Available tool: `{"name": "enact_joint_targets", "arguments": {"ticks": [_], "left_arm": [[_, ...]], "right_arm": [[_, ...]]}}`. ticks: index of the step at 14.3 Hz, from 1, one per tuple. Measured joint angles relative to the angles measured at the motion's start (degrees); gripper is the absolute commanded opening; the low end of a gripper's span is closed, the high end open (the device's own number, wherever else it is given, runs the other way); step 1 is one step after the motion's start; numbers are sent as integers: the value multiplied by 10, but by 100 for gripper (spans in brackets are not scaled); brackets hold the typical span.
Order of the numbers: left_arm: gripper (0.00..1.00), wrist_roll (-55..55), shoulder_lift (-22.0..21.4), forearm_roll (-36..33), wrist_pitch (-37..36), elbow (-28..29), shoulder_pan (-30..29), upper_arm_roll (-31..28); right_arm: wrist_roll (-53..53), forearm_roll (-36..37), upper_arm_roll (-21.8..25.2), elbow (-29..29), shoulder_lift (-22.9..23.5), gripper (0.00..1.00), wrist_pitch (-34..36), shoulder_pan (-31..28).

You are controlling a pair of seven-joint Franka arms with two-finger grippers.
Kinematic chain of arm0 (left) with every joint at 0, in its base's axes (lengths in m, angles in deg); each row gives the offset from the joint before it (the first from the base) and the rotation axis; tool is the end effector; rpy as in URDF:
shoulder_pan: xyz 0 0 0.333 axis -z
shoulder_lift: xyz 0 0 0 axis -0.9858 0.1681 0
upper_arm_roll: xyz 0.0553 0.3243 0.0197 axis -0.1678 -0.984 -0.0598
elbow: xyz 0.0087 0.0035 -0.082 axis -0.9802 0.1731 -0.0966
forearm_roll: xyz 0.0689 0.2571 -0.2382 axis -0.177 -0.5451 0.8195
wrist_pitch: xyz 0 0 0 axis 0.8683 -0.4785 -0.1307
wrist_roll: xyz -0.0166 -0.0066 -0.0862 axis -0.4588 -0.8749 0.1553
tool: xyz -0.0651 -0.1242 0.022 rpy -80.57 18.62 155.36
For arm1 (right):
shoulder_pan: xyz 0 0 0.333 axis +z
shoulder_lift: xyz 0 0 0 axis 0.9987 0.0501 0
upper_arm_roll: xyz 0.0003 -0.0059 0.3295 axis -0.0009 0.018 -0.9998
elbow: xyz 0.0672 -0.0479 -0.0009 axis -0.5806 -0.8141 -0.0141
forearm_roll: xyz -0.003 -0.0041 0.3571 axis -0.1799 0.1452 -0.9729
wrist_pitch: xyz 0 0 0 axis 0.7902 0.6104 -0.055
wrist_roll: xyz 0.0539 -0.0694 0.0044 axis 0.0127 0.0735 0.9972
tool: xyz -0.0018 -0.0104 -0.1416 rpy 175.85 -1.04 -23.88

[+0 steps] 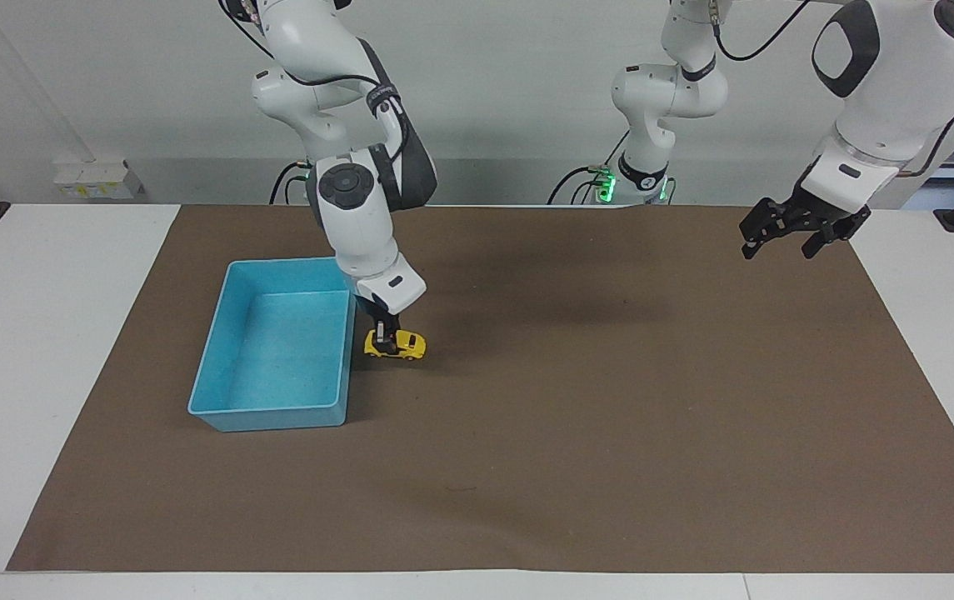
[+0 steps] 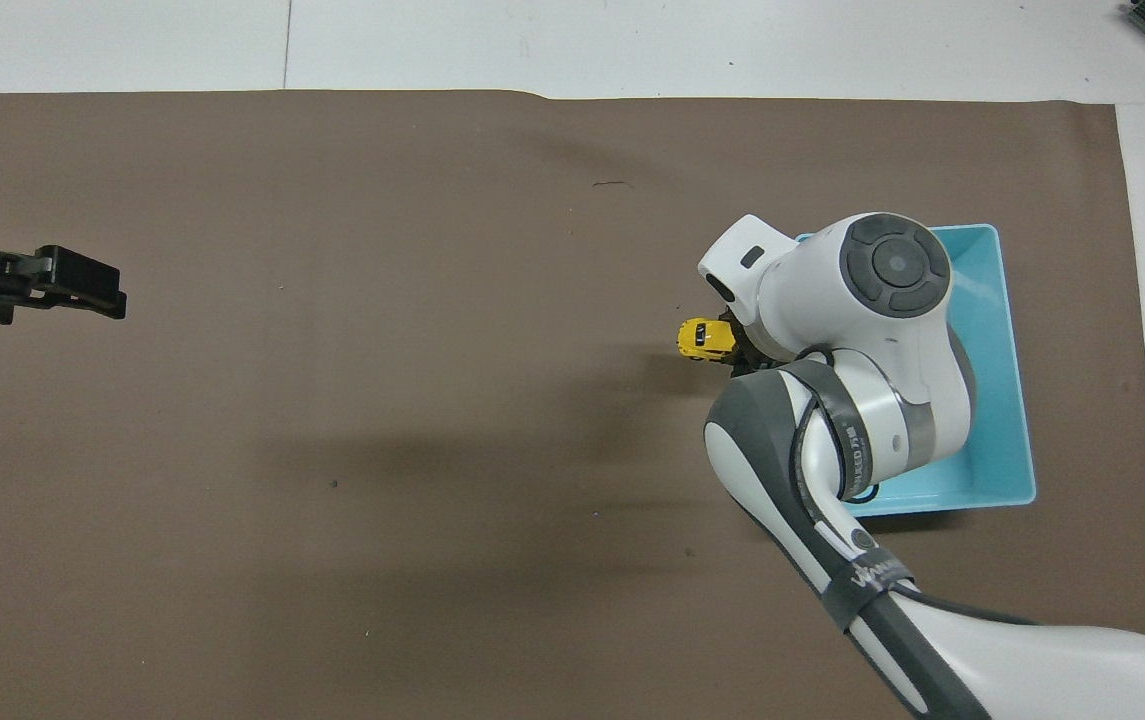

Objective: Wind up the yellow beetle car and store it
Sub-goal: 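Close the right gripper around the yellow car, then lift the car with the right gripper and lower it into the bin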

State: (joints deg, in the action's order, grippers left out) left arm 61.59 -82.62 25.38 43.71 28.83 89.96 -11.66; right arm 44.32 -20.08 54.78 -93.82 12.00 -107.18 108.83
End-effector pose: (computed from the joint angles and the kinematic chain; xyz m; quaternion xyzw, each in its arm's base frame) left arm 0.5382 -0.0414 0.5851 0.9997 -0.0135 -0.0111 0.0175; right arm 0.5616 0.1939 0.3997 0.7077 0.7057 0.0342 0.0009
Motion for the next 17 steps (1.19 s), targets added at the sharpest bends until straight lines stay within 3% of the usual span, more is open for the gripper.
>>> {"name": "enact_joint_targets", "arguments": {"ticks": [6, 13, 17], "left_arm": [[100, 0, 0, 0, -1, 0, 0, 0], [100, 0, 0, 1, -3, 0, 0, 1], [100, 0, 0, 1, -3, 1, 0, 1]], "right_arm": [[26, 0, 2, 29, -32, 0, 73, -29], [135, 0, 4, 15, -32, 0, 83, -111], [153, 2, 5, -25, -44, 0, 68, -133]]}}
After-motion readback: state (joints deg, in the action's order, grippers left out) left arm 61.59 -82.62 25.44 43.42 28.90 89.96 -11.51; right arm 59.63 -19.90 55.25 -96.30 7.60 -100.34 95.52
